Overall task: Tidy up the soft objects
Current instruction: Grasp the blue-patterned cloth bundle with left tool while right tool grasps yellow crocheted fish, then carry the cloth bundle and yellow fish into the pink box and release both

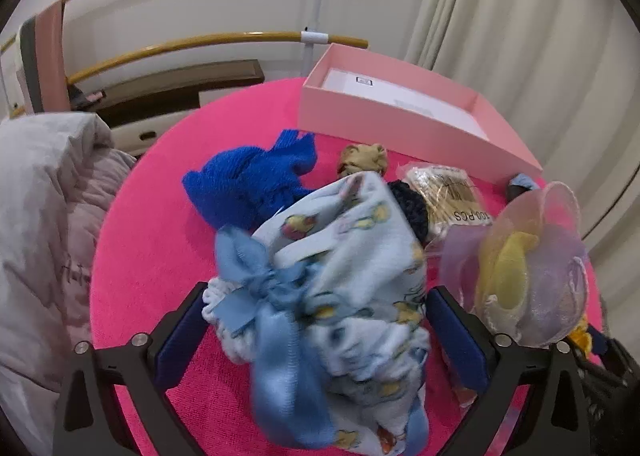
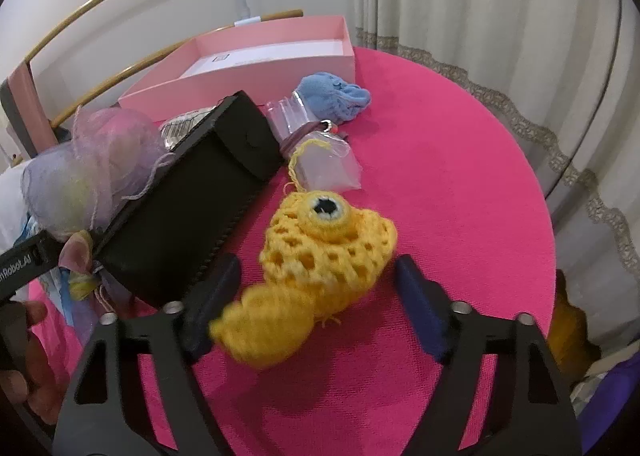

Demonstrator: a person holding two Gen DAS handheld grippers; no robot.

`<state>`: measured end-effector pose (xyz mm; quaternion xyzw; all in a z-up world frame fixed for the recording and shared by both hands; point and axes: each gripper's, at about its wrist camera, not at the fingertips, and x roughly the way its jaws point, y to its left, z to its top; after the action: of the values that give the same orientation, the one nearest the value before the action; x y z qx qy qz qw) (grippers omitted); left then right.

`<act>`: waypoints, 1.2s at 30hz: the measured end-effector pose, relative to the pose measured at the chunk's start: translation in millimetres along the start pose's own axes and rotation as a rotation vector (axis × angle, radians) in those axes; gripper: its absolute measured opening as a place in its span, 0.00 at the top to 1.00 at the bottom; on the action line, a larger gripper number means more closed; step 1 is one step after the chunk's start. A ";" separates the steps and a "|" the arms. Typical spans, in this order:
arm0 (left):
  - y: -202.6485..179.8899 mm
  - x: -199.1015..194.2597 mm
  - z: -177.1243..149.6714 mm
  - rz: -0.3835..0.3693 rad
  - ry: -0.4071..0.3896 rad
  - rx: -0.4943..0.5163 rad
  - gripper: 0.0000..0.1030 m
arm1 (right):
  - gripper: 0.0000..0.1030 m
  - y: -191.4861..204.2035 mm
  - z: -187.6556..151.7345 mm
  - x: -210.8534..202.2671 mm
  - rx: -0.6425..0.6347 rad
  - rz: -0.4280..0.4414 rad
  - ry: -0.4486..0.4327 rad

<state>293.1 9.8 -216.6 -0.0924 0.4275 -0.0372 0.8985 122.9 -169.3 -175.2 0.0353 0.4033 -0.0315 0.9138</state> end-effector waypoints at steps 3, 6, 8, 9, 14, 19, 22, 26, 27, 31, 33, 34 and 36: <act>11.0 1.1 -1.0 -0.051 0.000 -0.042 0.03 | 0.42 -5.6 1.3 -1.2 0.011 0.018 -0.001; 8.6 -3.2 -4.4 -0.033 -0.003 -0.028 0.05 | 0.57 -8.2 1.1 -2.1 0.009 0.029 0.003; 5.8 -5.5 -6.8 -0.031 -0.008 -0.018 0.08 | 0.66 -8.1 1.0 -2.7 0.007 0.038 0.000; 7.0 -6.3 -7.5 -0.031 -0.008 -0.020 0.08 | 0.67 -9.0 1.3 -2.3 0.005 0.041 0.000; 11.6 -22.4 -13.1 0.005 -0.019 -0.032 0.09 | 0.69 -9.6 -0.3 -6.9 0.007 0.051 -0.007; 20.4 -44.4 -21.3 0.042 -0.046 -0.024 0.09 | 0.70 -7.1 -1.8 -8.8 0.001 0.060 -0.008; 17.0 -53.7 -27.8 0.061 -0.053 -0.003 0.11 | 0.76 -4.3 -3.3 -11.4 -0.013 0.066 -0.007; 11.1 -66.9 -33.6 0.085 -0.069 0.026 0.13 | 0.84 -1.9 -4.9 -18.3 -0.022 0.080 -0.016; 8.5 -70.7 -35.1 0.096 -0.076 0.038 0.13 | 0.85 -1.5 -5.4 -19.9 -0.022 0.080 -0.018; -0.3 -90.1 -41.1 0.136 -0.109 0.069 0.14 | 0.85 -0.6 -5.5 -30.4 -0.025 0.088 -0.037; 0.2 -101.1 -41.4 0.151 -0.130 0.080 0.14 | 0.85 0.7 -4.5 -36.3 -0.025 0.092 -0.048; -0.5 -108.4 -40.8 0.159 -0.146 0.084 0.14 | 0.85 1.3 -3.3 -39.7 -0.026 0.097 -0.055; -1.8 -121.3 -37.7 0.164 -0.173 0.089 0.14 | 0.85 2.6 -0.6 -45.4 -0.028 0.109 -0.065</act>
<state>187.3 20.7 -147.1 -0.0200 0.3527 0.0257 0.9352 92.1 -165.4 -141.9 0.0432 0.3712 0.0229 0.9273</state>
